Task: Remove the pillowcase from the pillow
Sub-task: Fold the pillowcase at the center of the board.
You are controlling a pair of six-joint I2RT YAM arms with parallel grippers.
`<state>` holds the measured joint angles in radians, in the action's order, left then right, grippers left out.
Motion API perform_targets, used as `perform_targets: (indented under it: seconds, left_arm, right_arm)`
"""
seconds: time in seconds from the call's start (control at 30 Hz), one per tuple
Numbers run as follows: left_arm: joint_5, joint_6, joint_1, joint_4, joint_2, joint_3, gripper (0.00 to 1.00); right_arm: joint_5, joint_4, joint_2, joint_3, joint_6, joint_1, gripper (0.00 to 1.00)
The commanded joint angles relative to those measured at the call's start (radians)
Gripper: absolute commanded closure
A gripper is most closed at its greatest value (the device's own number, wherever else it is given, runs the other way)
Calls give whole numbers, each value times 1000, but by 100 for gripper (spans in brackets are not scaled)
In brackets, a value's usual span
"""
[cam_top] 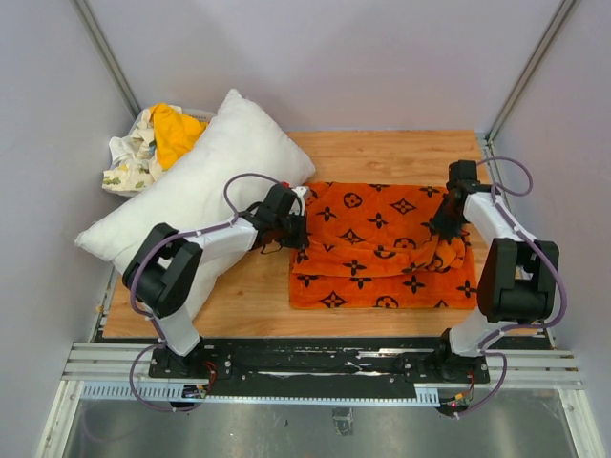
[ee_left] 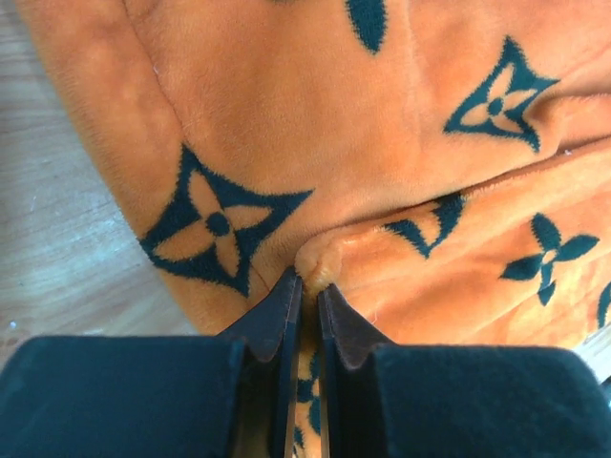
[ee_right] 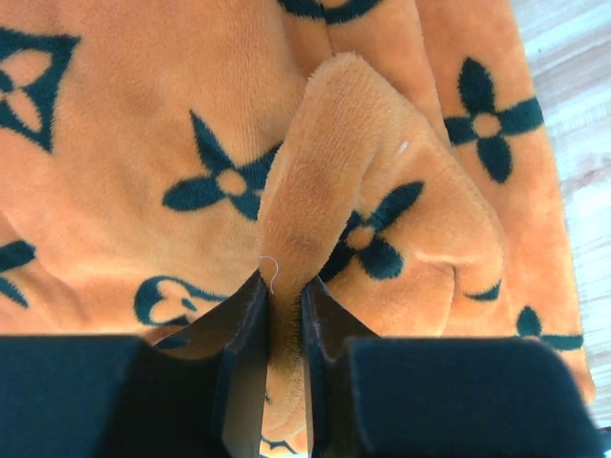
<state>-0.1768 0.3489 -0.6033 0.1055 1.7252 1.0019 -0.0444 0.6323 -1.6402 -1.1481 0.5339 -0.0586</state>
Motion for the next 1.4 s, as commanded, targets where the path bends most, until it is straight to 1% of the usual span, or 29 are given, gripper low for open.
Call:
perform_targets:
  seconds: [0.0,0.1,0.2,0.4,0.53,0.67,0.7,0.73,0.77,0.8,0.83,0.87,0.9,0.97,1.0,1.03,1.07,1.1,1.17,1.23,1.27,1.3,1.37]
  left_arm:
    - [55,-13,0,-20,-83,-27,90]
    - [73,2,0,-18,-136,-47,94]
    - [47,27,-1,-29,-198,-85,100]
    - [31,74,-6,-48,-344,-214,100]
    - [72,113,-41,-42,-446,-311,100]
    - [117,187,-96,-61,-569,-431,100]
    - [125,206,-108,-67,-596,-458,100]
    - [130,223,-121,-73,-627,-485,100]
    - [129,238,-134,-82,-657,-515,98]
    - [126,249,-147,-94,-688,-542,93]
    - [126,259,-162,-103,-719,-568,82]
    - [128,267,-173,-108,-748,-591,71]
    - [129,270,-182,-109,-777,-604,62]
    - [131,262,-191,-95,-832,-605,43]
    - [136,249,-191,-83,-857,-590,28]
    - [146,231,-191,-69,-876,-565,17]
    - [161,213,-191,-57,-891,-534,9]
    - [172,190,-191,-48,-896,-499,5]
    - [184,151,-191,-46,-875,-425,1]
    - [163,107,-191,-52,-800,-355,1]
    - [146,90,-191,-47,-742,-315,2]
    - [118,75,-191,-39,-654,-261,5]
    - [45,54,-191,-45,-506,-184,15]
  right_arm:
    - [-12,30,110,36,22,0,83]
    - [-20,58,195,73,25,-1,83]
    - [-44,89,279,120,17,-4,83]
    - [-58,151,451,237,9,-12,82]
    - [-68,205,567,311,23,-19,81]
    - [-83,277,720,363,50,-34,76]
    - [-84,295,756,375,59,-36,73]
    - [-86,311,797,387,73,-37,68]
    - [-80,323,837,398,86,-38,61]
    - [-73,338,877,410,94,-38,56]
    - [-70,354,919,419,111,-37,49]
    - [-66,370,959,424,139,-38,36]
    - [-57,375,999,426,163,-37,26]
    - [-43,371,1072,412,201,-37,11]
    - [-45,365,1103,397,211,-37,4]
    - [-52,355,1122,380,219,-37,1]
    - [-57,341,1132,360,221,-36,1]
    - [-64,325,1128,340,218,-36,1]
    - [-63,292,1083,300,205,-37,2]
    - [-7,239,1002,283,191,-35,1]
    - [35,197,954,284,181,-35,1]
    - [88,153,883,289,175,-33,3]
    - [197,58,759,291,164,-29,9]
